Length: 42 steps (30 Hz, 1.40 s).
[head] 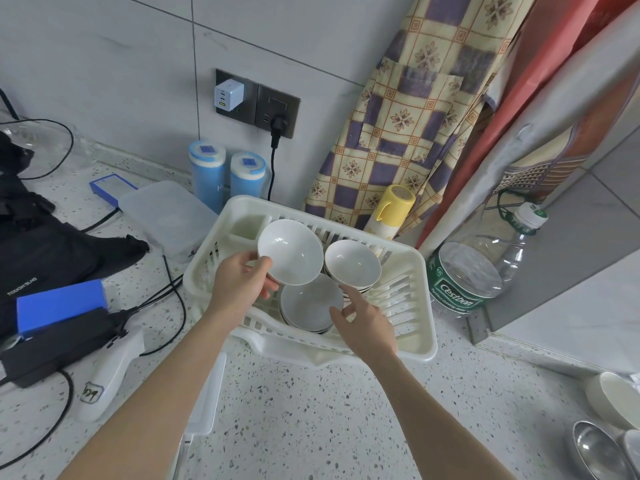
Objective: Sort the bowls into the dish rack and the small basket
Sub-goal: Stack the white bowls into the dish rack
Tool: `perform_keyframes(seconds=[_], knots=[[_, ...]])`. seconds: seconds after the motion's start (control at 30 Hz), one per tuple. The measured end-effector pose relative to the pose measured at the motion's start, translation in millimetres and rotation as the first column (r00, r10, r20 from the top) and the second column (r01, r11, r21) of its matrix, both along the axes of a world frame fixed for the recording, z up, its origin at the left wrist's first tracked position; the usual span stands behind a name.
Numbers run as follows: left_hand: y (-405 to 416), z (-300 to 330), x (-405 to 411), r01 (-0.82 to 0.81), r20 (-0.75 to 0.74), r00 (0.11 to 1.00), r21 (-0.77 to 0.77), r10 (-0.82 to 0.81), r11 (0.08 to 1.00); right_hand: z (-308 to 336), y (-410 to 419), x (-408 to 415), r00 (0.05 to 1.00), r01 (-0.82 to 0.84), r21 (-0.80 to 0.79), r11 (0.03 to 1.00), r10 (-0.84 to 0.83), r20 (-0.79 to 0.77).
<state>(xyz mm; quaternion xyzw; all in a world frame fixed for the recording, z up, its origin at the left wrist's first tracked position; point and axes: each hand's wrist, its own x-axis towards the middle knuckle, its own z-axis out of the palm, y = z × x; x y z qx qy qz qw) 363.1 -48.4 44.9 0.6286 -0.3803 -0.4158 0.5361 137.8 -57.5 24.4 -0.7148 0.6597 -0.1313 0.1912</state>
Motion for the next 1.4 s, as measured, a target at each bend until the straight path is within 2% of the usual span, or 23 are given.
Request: perform_keyframes(seconds=[0.13, 0.53, 0.73, 0.87, 0.97, 1.07, 1.17, 1.27, 1.33, 1.4], knots=[[0.2, 0.0, -1.0, 0.027, 0.013, 1.0, 0.001, -0.027, 1.0, -1.3, -1.9, -2.0, 1.0, -0.01, 0.018, 1.0, 0.011, -0.018], [0.0, 0.8, 0.7, 0.102, 0.019, 0.994, 0.048, -0.103, 0.994, -1.4, -11.5, -7.8, 0.998, -0.021, 0.128, 0.992, 0.013, 0.064], [0.6, 0.1, 3.2, 0.208, 0.057, 0.975, 0.113, -0.216, 0.972, -3.6, -14.7, -8.7, 0.995, -0.048, 0.201, 0.978, 0.03, 0.093], [-1.1, 0.8, 3.9, 0.277, 0.087, 0.951, 0.185, -0.296, 0.943, -1.8, -11.4, -7.2, 0.989, 0.003, 0.161, 0.987, -0.026, 0.142], [-3.8, 0.4, -0.1, 0.307, 0.174, 0.918, 0.255, -0.356, 0.917, 1.3, -9.0, -7.2, 0.97, 0.027, 0.145, 0.989, -0.061, 0.234], [-6.4, -0.3, -10.4, 0.342, 0.318, 0.832, 0.35, -0.454, 0.872, 4.5, -6.8, -8.7, 0.939, 0.035, 0.176, 0.984, -0.092, 0.33], [-8.7, -2.3, -16.4, 0.37, 0.4, 0.742, 0.426, -0.539, 0.826, 5.8, -5.3, -11.0, 0.941, 0.023, 0.196, 0.98, -0.087, 0.327], [-10.6, -1.5, -16.8, 0.38, 0.397, 0.71, 0.48, -0.582, 0.791, 8.4, -4.4, -11.3, 0.953, 0.014, 0.207, 0.978, -0.075, 0.294], [-11.1, -0.4, -17.6, 0.375, 0.364, 0.724, 0.506, -0.586, 0.777, 9.3, -5.6, -10.7, 0.955, 0.018, 0.216, 0.976, -0.081, 0.286], [-12.4, -0.4, -18.2, 0.353, 0.304, 0.784, 0.498, -0.541, 0.792, 10.7, -6.6, -9.5, 0.952, 0.03, 0.235, 0.971, -0.1, 0.291]])
